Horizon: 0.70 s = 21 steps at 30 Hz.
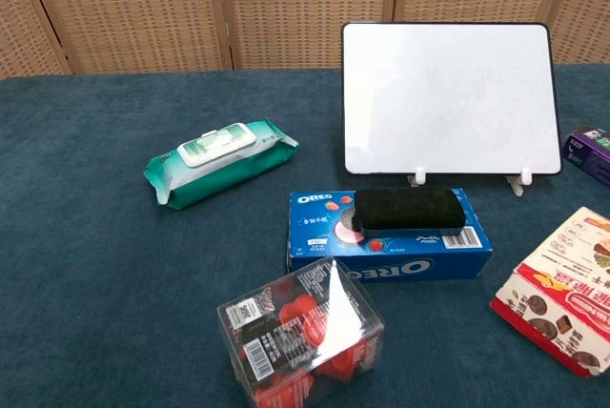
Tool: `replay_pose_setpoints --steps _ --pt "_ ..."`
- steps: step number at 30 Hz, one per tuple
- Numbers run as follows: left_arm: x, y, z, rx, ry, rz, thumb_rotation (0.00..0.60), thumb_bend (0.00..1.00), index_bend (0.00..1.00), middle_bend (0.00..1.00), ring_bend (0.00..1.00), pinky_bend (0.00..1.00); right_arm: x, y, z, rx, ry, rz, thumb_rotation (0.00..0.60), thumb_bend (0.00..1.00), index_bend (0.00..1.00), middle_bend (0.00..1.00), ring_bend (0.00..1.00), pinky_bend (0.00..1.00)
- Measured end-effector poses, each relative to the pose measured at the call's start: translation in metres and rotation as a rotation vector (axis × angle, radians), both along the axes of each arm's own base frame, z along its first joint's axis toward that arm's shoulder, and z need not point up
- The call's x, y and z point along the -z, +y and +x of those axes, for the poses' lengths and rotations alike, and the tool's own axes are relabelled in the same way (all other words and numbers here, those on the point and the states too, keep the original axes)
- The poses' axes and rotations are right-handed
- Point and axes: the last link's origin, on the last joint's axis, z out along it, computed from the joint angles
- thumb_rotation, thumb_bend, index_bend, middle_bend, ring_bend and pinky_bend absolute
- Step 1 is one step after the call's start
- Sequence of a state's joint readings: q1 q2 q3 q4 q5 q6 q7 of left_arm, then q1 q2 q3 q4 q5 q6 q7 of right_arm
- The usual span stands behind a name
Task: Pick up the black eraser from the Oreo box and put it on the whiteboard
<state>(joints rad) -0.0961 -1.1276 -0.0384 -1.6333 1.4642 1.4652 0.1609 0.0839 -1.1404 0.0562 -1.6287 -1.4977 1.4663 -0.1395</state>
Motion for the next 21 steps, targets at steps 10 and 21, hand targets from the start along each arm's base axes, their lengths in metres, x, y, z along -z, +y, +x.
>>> replay_pose_setpoints --steps 10,21 --pt "0.0011 -0.0003 0.0014 0.008 -0.002 -0.009 0.600 0.12 0.00 0.00 0.00 0.00 -0.0005 0.0012 0.0014 -0.001 -0.016 0.010 0.600 0.03 0.05 0.00 0.00 0.00" --pt "0.0020 0.0006 0.0010 0.006 -0.002 -0.016 0.600 0.12 0.00 0.00 0.00 0.00 0.0030 0.0010 0.0030 -0.005 -0.009 0.017 0.600 0.03 0.07 0.00 0.00 0.00"
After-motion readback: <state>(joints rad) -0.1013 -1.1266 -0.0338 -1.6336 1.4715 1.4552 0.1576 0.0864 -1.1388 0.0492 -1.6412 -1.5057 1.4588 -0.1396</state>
